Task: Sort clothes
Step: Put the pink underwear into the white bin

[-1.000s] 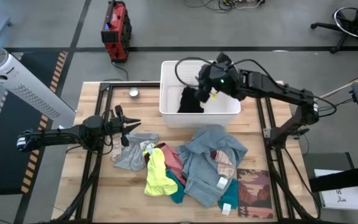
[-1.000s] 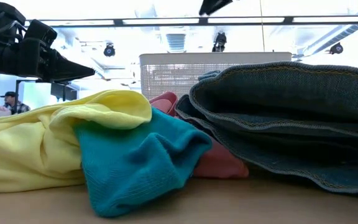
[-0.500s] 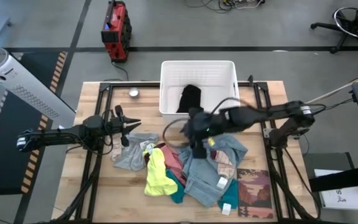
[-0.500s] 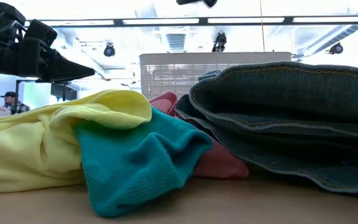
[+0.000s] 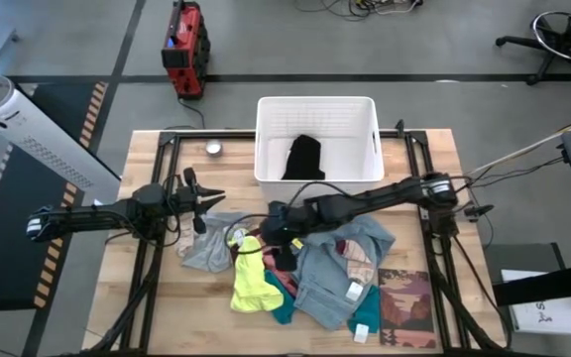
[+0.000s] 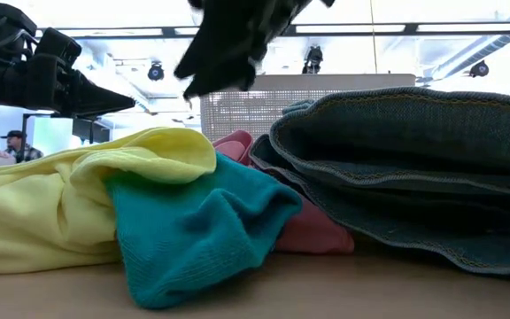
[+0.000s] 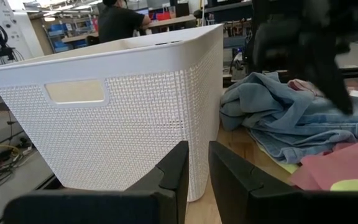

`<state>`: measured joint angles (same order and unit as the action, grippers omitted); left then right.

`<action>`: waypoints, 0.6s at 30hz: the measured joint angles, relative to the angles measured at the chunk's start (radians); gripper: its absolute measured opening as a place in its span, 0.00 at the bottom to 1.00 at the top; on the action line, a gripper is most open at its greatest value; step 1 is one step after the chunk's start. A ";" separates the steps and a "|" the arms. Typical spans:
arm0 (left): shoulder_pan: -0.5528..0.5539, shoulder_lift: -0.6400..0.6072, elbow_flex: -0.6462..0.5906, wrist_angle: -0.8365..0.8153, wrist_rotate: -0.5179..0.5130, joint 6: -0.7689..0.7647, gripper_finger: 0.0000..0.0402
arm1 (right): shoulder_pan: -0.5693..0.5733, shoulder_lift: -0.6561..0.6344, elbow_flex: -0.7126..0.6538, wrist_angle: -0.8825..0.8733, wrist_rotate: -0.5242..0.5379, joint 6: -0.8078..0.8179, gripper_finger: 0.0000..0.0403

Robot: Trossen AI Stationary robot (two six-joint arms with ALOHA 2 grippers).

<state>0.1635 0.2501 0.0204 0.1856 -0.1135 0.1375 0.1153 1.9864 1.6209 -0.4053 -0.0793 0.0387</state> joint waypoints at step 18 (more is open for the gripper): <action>0.000 0.000 0.000 0.000 0.000 0.000 0.12 | -0.101 0.145 0.031 -0.013 -0.045 0.033 0.51</action>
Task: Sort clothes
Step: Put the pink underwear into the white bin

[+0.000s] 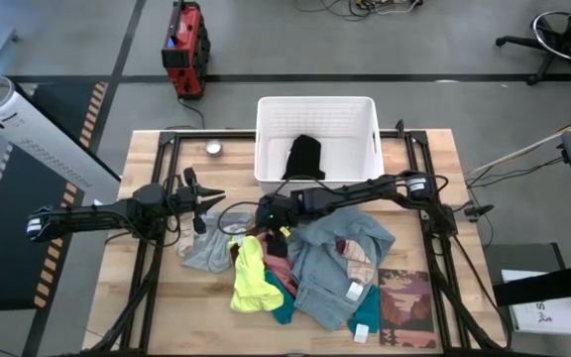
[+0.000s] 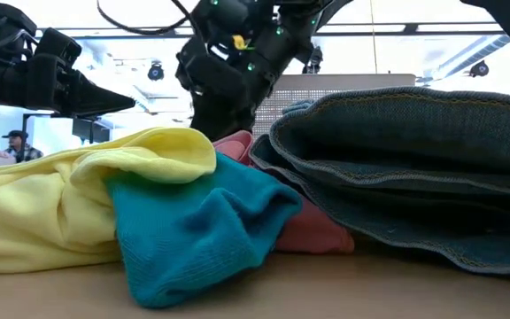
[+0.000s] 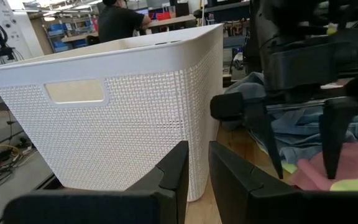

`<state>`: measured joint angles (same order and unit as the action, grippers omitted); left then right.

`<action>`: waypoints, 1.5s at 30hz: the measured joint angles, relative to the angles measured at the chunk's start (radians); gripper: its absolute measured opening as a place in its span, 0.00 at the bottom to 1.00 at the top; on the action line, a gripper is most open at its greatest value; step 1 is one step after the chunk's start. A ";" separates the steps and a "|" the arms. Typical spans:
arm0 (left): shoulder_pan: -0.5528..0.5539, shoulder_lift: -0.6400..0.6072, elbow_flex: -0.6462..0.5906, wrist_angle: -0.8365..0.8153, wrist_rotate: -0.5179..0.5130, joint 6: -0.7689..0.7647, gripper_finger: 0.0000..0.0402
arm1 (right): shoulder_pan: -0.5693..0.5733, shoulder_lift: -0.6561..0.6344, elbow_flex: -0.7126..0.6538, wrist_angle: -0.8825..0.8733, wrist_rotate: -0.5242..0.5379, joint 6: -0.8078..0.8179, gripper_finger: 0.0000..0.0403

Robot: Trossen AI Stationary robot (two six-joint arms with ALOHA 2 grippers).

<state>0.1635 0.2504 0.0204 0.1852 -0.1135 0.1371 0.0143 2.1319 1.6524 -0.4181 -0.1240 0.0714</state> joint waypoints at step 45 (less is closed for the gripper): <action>0.000 0.005 0.000 0.017 0.000 0.009 0.12 | 0.043 -0.290 0.696 -0.385 0.458 -0.461 0.00</action>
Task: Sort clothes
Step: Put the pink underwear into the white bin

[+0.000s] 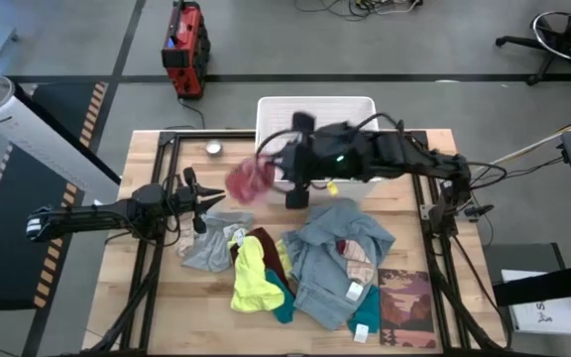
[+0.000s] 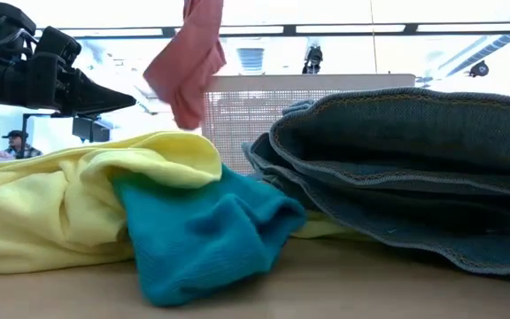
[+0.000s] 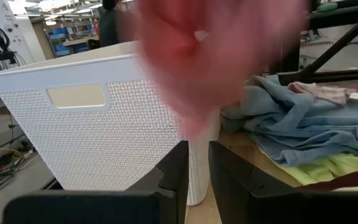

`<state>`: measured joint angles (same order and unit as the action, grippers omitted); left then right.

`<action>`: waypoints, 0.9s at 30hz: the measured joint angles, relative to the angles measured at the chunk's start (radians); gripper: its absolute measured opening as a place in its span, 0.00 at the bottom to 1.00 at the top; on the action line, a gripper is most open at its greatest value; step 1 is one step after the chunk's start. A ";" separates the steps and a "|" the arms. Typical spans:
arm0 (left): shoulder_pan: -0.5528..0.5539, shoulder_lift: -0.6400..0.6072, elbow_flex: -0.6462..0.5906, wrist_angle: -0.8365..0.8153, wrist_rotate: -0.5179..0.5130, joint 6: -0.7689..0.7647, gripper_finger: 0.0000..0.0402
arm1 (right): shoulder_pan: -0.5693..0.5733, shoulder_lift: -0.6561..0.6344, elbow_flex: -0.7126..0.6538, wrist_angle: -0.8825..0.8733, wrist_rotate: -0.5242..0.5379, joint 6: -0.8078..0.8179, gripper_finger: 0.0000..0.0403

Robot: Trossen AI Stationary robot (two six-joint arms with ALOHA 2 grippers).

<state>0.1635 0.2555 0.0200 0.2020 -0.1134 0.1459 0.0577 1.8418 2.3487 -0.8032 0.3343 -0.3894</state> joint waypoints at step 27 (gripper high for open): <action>-0.001 0.004 0.000 0.049 0.131 -0.125 0.12 | -0.422 -0.163 -0.212 -0.152 0.103 0.004 0.00</action>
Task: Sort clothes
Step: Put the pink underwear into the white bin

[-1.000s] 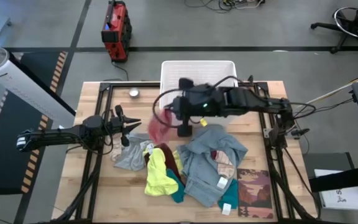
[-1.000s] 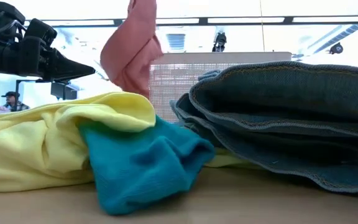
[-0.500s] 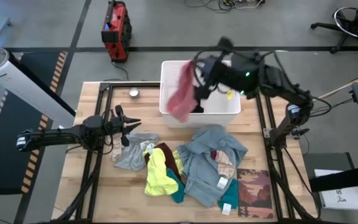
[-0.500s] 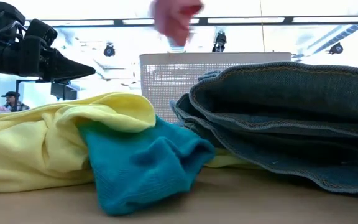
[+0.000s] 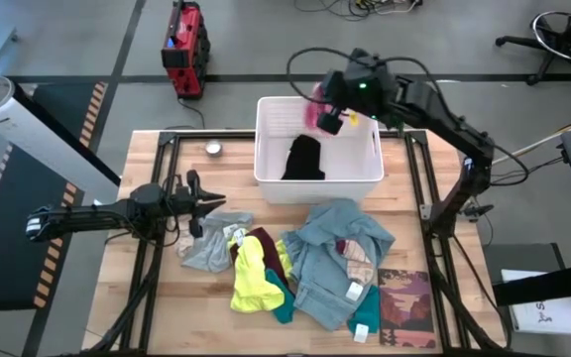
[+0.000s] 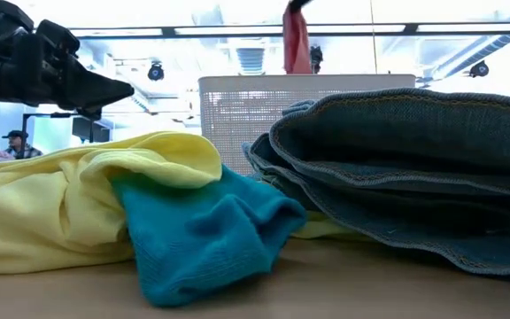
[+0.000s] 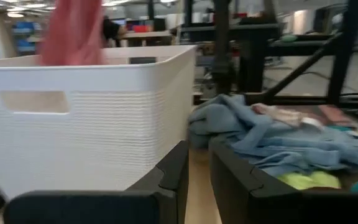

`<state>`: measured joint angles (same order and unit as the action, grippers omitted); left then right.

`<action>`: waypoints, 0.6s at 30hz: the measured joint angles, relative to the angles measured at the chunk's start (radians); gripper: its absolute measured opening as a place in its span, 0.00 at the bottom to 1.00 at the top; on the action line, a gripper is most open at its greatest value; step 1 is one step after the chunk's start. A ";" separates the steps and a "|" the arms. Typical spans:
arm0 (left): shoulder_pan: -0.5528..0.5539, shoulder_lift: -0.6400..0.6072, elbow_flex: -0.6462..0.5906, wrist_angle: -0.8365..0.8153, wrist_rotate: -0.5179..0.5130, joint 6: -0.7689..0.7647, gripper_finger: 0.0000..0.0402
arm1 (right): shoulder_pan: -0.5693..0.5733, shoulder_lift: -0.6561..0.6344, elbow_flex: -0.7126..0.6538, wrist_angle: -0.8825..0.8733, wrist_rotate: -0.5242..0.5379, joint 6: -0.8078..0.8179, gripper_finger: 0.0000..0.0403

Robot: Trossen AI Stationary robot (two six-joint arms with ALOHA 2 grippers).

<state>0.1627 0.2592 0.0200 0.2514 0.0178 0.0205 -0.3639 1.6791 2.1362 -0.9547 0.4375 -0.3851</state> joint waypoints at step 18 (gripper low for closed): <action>0.000 0.016 0.002 -0.013 0.028 -0.084 0.06 | -0.030 -0.164 -0.566 0.259 -0.210 0.065 0.00</action>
<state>0.1625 0.2748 0.0220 0.2385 0.0460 -0.0636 -0.3941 1.5153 1.5706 -0.6960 0.2276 -0.3199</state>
